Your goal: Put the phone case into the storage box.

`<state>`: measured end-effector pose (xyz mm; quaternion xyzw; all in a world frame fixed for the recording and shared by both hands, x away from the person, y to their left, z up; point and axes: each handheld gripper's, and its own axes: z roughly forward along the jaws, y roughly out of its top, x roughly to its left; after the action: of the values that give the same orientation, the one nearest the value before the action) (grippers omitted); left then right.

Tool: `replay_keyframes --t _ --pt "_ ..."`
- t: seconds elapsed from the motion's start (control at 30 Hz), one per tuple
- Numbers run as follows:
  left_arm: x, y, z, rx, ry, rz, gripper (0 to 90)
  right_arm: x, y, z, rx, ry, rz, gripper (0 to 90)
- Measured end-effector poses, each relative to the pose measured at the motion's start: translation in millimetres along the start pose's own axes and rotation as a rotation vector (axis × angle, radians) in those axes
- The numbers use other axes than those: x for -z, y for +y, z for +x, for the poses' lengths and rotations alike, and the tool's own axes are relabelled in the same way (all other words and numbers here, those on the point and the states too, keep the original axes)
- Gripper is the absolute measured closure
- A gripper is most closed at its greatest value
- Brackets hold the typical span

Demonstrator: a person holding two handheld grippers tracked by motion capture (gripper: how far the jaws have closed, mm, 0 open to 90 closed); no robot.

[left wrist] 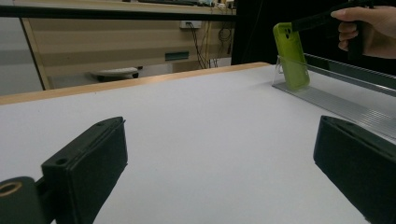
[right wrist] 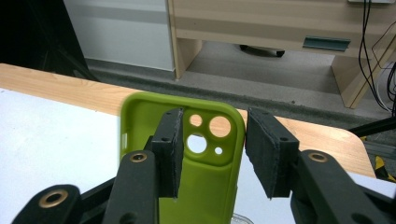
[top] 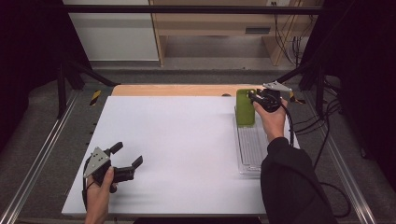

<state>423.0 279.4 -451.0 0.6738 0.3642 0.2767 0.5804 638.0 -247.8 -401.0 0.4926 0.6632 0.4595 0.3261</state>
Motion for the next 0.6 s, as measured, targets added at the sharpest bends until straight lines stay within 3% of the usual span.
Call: replay_keyframes --t 0.27,0.6 --pt "0.0 0.0 0.0 0.000 -0.001 0.000 2.4 -1.4 -1.0 1.1 0.003 0.000 0.007 55.1" --pt "0.0 0.0 0.0 0.000 -0.001 -0.001 2.4 -2.3 -0.6 3.5 -0.013 -0.020 0.024 41.0"
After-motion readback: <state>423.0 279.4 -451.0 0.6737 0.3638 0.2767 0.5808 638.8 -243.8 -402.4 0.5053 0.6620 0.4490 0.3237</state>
